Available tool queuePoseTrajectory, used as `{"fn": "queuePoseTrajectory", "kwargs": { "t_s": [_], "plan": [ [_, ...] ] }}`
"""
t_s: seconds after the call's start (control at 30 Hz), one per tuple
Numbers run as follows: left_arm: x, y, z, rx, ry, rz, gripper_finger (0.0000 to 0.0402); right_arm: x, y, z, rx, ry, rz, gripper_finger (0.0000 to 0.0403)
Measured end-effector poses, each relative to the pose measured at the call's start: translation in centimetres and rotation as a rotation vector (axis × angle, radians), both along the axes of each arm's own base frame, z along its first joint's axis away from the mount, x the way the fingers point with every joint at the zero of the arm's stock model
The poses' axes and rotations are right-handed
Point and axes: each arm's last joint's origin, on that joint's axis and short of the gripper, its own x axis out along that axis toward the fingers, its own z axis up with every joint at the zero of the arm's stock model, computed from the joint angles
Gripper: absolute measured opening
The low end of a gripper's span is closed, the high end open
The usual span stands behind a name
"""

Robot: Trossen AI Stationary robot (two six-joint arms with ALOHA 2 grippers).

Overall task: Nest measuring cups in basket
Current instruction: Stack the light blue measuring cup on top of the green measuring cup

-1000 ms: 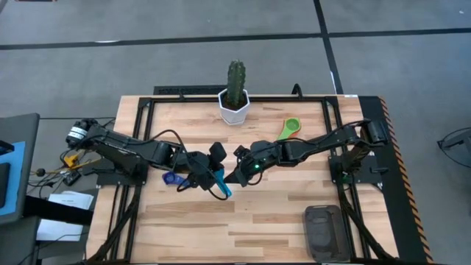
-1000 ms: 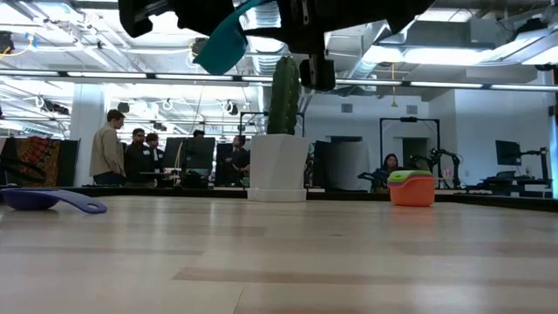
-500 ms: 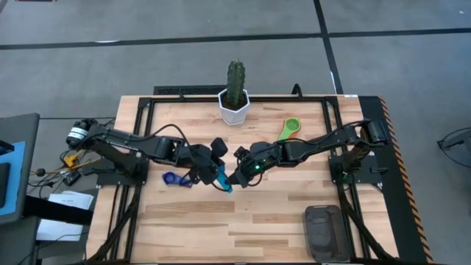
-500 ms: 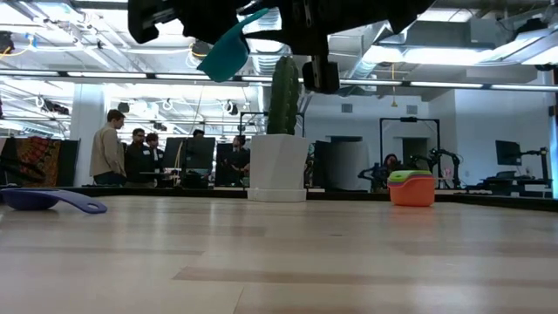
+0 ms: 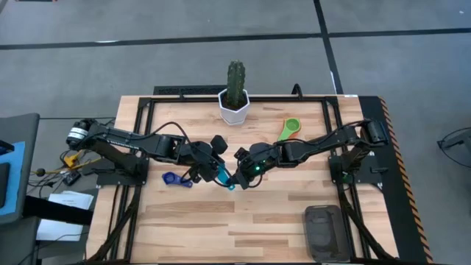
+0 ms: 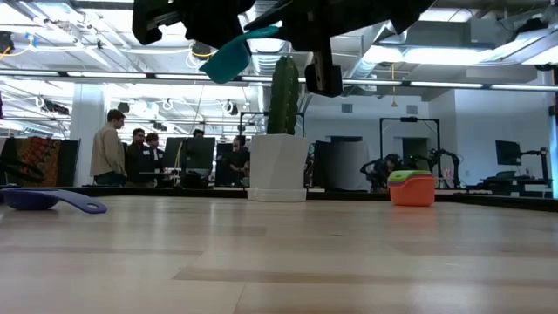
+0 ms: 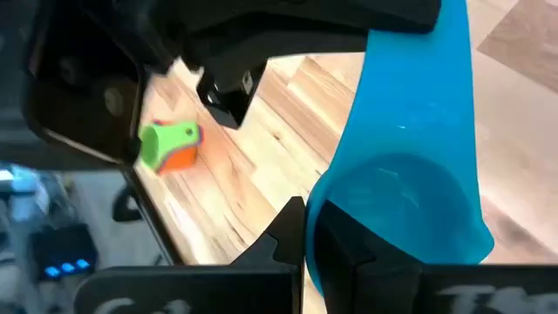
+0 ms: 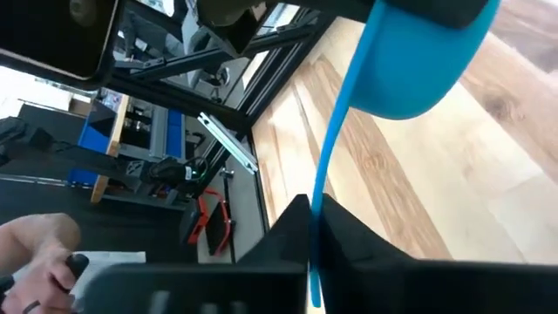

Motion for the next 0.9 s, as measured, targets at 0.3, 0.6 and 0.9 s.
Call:
{"fn": "queuePoseTrajectory", "kwargs": {
  "t_s": [0.3, 0.6, 0.9],
  "plan": [
    [-0.3, 2.3, 1.2, -0.365, -0.168, 0.396, 0.0085, 0.1, 0.4, 0.4, -0.096, -0.057, -0.246, 0.0008],
    [-4.0, 5.9, 5.3, -0.879, -0.438, 0.739, 0.0179, -0.4, 0.5, 1.3, -0.138, -0.19, -0.503, 0.0006],
    [-7.2, 6.7, 7.7, -1.117, -0.537, 0.78, 0.0163, -3.4, -0.4, 1.9, -0.178, -0.288, -0.619, 0.0005]
  ]
}}
